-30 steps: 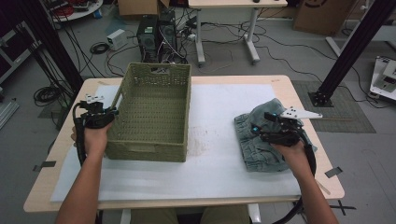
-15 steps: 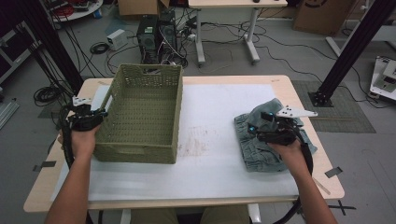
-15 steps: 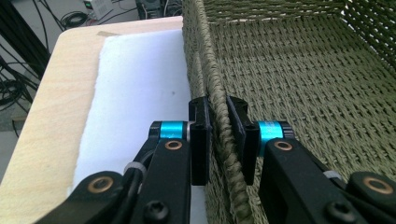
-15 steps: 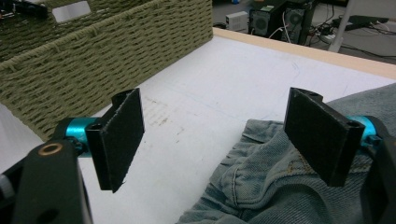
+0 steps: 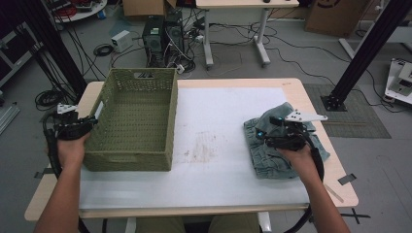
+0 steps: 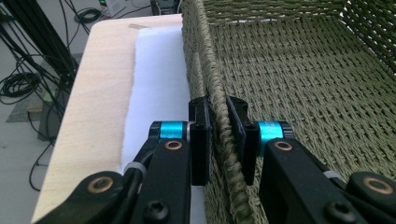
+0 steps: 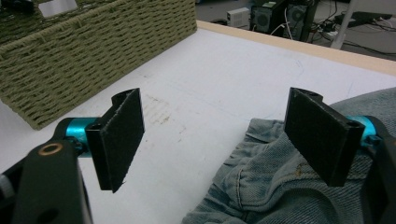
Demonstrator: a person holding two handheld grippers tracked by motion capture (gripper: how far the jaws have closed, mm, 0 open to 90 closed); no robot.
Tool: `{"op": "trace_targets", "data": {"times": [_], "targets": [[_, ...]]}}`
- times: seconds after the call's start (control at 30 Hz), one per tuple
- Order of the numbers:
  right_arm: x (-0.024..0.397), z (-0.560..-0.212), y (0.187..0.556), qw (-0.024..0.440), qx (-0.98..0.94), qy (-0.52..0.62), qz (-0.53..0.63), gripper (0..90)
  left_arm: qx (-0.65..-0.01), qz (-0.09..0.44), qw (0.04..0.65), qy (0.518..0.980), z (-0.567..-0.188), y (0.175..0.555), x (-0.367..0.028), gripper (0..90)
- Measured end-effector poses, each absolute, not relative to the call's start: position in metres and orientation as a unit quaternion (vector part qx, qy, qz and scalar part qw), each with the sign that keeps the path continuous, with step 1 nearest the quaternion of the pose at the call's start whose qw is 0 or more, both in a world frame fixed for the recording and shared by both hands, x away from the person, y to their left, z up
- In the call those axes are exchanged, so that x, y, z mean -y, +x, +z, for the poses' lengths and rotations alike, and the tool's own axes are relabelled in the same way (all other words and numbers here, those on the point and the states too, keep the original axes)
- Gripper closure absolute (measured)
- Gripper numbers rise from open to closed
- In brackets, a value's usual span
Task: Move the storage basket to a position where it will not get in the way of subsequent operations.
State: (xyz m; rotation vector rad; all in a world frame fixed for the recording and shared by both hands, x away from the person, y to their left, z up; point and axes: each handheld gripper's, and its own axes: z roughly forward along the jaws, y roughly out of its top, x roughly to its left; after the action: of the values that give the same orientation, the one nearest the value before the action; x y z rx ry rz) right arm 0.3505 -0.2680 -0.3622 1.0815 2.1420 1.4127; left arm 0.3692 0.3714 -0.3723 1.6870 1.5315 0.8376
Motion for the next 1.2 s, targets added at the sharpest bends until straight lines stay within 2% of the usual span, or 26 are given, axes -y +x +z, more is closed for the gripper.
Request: {"op": "trace_targets", "data": {"times": [1.2], "targets": [[0.259,-0.363,0.351,0.176,-0.763,0.379,0.493,20.7,-0.607,0.347,0.331,0.634,-0.373,0.348,-0.430,79.6]]}}
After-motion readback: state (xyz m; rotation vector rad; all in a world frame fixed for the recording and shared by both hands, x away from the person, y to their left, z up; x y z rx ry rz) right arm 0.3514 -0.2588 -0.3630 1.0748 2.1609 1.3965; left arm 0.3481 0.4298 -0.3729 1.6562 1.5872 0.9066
